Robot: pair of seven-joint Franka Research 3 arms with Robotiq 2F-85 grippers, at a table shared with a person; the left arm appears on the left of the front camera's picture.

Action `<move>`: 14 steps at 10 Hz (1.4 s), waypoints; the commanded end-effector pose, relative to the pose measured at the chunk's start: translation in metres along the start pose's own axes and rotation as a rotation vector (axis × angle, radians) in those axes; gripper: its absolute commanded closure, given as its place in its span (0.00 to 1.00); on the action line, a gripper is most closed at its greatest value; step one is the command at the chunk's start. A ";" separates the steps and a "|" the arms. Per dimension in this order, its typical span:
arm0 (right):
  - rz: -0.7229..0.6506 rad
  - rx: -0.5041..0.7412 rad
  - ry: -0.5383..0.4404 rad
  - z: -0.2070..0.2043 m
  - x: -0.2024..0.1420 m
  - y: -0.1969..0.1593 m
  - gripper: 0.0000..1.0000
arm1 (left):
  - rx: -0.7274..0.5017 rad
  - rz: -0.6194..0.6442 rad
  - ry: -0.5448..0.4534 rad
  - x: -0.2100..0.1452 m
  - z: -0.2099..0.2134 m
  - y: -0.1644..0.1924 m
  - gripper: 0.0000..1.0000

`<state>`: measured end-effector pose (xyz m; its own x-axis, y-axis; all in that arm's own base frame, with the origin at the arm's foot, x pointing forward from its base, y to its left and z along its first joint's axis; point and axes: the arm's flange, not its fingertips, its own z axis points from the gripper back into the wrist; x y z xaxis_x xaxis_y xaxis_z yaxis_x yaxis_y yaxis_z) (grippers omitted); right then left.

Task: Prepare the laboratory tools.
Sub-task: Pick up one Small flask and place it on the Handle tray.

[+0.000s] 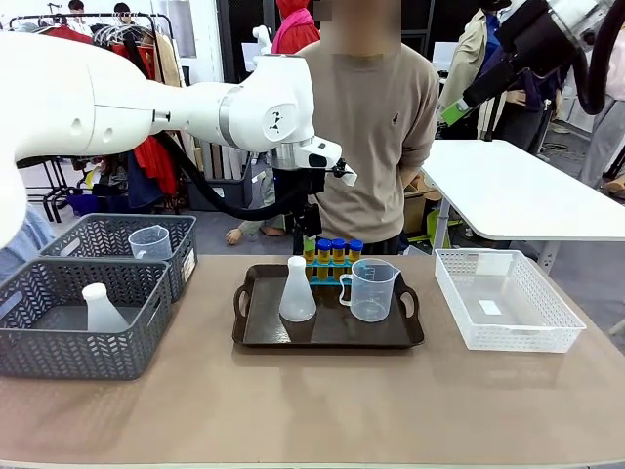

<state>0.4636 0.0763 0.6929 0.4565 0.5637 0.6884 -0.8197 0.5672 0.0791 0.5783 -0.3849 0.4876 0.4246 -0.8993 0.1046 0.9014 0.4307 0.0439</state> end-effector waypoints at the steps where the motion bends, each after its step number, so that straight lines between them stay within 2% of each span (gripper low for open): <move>1: 0.002 0.007 -0.006 0.002 0.000 0.000 0.00 | 0.000 -0.007 0.001 -0.001 0.000 0.001 0.00; 8: 0.002 0.007 -0.006 0.002 0.000 0.000 0.00 | -0.002 -0.001 0.002 0.000 -0.002 0.000 0.00; 9: 0.002 0.007 -0.006 0.002 0.000 0.000 0.00 | 0.014 -0.018 -0.006 -0.011 0.018 -0.003 0.00; 10: 0.002 0.007 -0.006 0.002 0.000 0.000 0.00 | 0.046 0.016 0.019 -0.020 0.031 -0.001 0.00; 14: 0.002 0.007 -0.006 0.002 0.000 0.000 0.00 | 0.100 0.113 -0.108 -0.071 0.102 0.003 0.00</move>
<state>0.4636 0.0762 0.6928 0.4567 0.5637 0.6882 -0.8197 0.5673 0.0793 0.5589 -0.3322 0.5821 0.4771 -0.8596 0.1830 0.8559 0.5018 0.1252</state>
